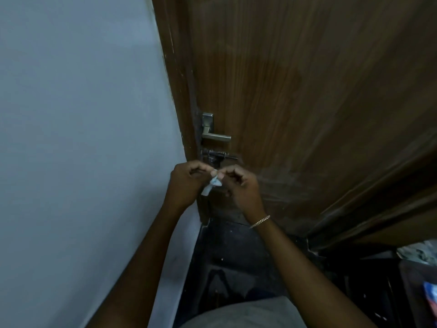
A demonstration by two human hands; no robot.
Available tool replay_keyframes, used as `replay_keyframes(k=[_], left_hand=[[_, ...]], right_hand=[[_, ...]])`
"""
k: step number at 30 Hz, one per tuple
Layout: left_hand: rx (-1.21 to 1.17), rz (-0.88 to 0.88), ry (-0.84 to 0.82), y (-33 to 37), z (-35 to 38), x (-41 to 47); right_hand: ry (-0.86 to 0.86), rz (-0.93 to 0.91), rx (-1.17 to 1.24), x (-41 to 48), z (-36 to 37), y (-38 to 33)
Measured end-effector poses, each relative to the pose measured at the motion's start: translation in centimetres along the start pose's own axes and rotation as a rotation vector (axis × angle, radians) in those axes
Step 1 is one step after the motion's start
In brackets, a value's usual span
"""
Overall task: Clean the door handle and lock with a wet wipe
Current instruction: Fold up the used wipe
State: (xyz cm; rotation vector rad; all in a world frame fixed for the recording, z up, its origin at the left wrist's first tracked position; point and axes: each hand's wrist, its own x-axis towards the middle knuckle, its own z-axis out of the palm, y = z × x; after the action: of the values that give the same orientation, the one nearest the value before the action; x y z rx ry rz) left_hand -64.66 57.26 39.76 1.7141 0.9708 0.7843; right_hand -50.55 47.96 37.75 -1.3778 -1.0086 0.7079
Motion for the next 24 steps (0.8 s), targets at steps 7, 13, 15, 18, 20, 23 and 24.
replay_keyframes(k=[7,13,15,18,20,23,24], left_hand=[[0.015,0.006,0.175,2.5,1.5,-7.5],[-0.081,-0.088,0.438,3.9,4.2,-17.6],[-0.097,-0.099,0.506,3.9,5.0,-21.7],[-0.089,-0.164,0.628,3.9,6.0,-28.1],[-0.077,-0.212,0.710,3.9,6.1,-32.8],[-0.047,-0.260,0.822,3.6,5.4,-39.4],[-0.045,-0.280,0.860,3.4,5.1,-41.5]], right_hand=[[-0.127,0.015,0.059,-3.5,-2.5,-2.3],[-0.298,0.073,0.193,-8.6,-5.7,-2.7],[-0.375,0.082,0.198,-10.7,-6.1,-2.4],[-0.498,0.113,0.153,-14.7,-5.8,-2.0],[-0.575,0.107,0.091,-17.5,-5.2,-2.0],[-0.693,0.007,-0.009,-21.4,-3.6,-2.6],[-0.736,-0.028,-0.038,-22.6,-2.8,-2.9]])
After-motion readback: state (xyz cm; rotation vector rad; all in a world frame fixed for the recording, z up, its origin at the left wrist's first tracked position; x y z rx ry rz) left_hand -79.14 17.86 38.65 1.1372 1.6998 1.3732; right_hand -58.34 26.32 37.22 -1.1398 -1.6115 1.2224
